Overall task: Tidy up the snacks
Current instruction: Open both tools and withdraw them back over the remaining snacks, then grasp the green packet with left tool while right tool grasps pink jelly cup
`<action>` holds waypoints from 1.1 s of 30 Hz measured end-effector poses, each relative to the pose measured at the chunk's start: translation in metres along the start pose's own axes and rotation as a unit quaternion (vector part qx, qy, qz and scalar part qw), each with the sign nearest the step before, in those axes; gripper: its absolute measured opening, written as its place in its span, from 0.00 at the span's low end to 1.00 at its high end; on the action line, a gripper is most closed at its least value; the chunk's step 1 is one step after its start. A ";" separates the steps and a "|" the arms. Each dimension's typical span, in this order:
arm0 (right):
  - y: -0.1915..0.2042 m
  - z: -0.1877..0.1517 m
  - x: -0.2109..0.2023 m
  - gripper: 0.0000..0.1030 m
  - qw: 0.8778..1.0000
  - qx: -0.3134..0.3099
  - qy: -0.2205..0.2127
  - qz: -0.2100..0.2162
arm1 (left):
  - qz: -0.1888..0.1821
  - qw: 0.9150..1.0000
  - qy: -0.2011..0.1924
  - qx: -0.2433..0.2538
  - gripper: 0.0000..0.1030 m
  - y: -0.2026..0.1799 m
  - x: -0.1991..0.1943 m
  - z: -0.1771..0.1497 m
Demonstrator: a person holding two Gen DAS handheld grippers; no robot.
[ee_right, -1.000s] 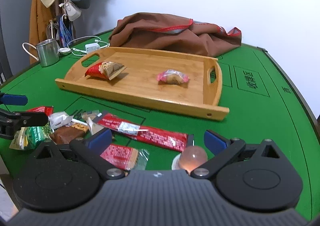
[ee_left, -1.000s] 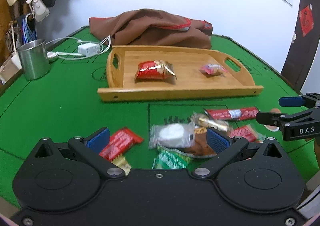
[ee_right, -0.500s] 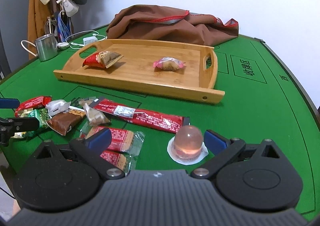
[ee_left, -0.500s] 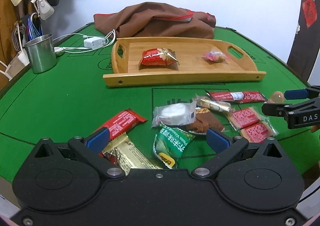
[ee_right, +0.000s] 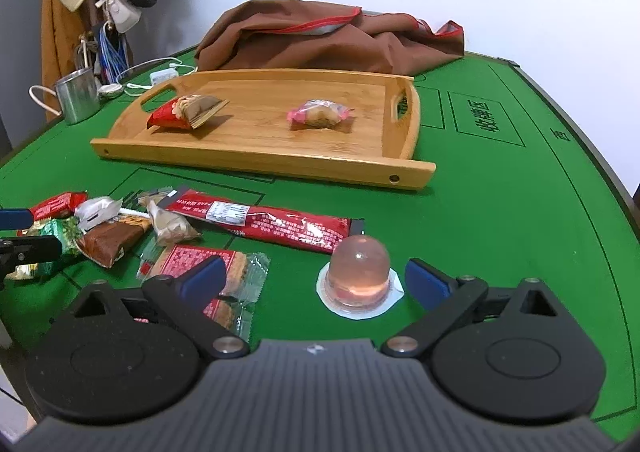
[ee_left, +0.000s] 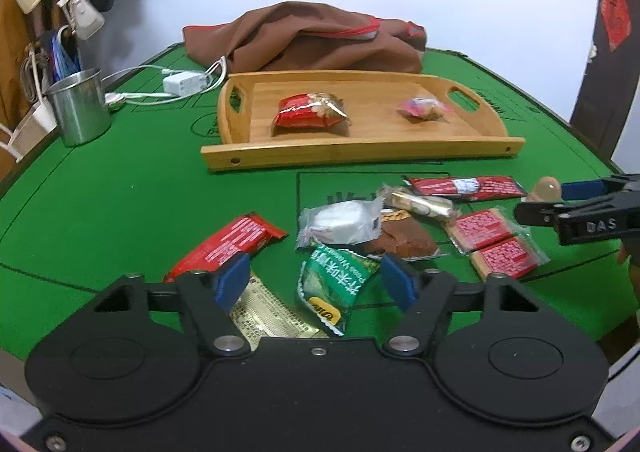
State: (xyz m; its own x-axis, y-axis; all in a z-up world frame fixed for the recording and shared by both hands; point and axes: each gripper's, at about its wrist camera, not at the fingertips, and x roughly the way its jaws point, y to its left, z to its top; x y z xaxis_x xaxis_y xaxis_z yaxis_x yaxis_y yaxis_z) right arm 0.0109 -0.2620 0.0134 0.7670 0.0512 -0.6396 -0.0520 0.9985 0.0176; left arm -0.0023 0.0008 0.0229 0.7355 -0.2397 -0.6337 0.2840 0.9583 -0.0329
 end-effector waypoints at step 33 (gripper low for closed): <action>-0.006 -0.002 0.003 0.41 0.999 -0.002 0.007 -0.046 | -0.003 0.999 0.027 0.019 0.38 -0.013 0.020 -0.005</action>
State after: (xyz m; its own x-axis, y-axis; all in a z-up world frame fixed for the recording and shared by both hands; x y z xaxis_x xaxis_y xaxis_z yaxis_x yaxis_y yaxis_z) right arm 0.0129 -0.2681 0.0098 0.7591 -0.0403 -0.6497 0.0147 0.9989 -0.0448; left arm 0.0057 -0.0152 0.0072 0.6996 -0.2362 -0.6744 0.3120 0.9500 -0.0090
